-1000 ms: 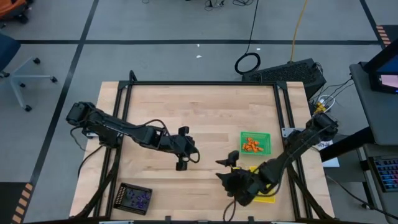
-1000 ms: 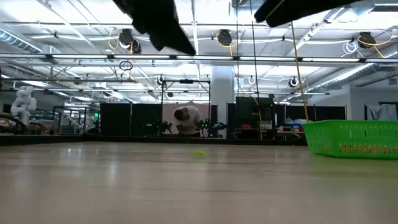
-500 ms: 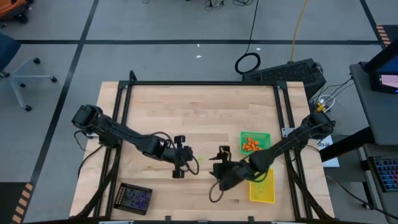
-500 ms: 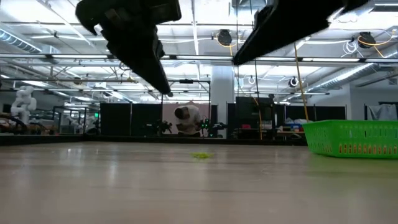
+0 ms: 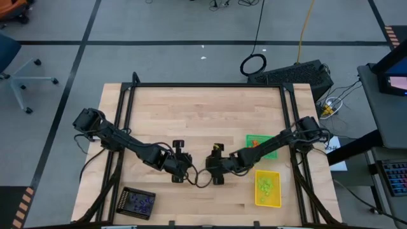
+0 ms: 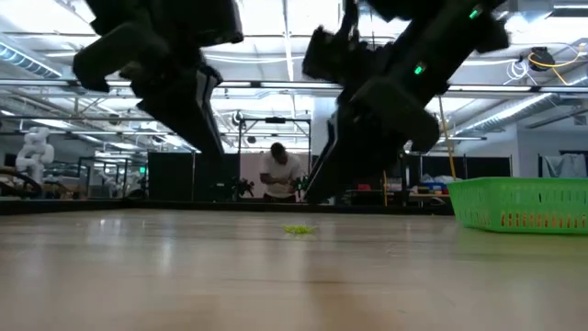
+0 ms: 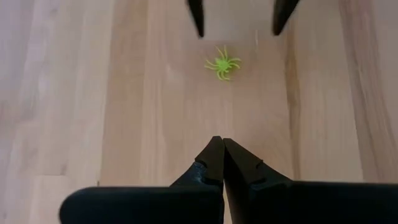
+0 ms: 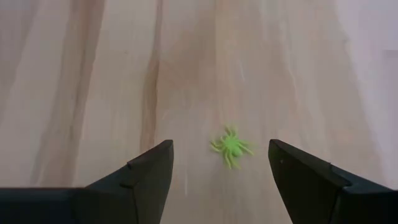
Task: Sort Halloween decoration
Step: Put the green spider toy into the yellow bin
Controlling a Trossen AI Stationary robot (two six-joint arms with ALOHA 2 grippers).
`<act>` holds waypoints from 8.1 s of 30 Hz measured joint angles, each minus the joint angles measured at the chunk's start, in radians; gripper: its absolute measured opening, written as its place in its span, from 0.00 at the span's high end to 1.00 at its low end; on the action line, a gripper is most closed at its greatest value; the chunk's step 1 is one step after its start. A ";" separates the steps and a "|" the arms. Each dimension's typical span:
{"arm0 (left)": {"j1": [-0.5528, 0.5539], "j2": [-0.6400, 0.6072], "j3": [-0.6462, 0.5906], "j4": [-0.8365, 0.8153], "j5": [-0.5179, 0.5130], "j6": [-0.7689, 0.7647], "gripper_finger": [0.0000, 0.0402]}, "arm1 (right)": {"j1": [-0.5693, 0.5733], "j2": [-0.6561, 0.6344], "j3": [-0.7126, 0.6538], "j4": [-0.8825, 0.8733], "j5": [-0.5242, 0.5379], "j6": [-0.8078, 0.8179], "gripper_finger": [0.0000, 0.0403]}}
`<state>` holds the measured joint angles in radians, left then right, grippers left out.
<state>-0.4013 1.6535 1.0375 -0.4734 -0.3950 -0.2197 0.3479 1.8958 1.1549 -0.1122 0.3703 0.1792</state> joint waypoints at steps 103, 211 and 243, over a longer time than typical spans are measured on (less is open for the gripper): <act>-0.016 -0.001 -0.107 0.229 0.001 -0.011 0.99 | -0.059 0.085 0.001 0.030 -0.166 0.075 0.59; -0.020 -0.001 -0.108 0.338 0.002 -0.003 0.99 | 0.177 -0.591 -0.519 0.827 -0.184 -0.283 0.79; -0.020 -0.001 -0.108 0.338 0.002 -0.001 0.99 | 0.177 -0.591 -0.519 0.819 -0.187 -0.918 0.79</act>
<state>-0.4213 1.6527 0.9298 -0.1352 -0.3935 -0.2207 0.5247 1.3048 0.6357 0.7071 0.1833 -0.7389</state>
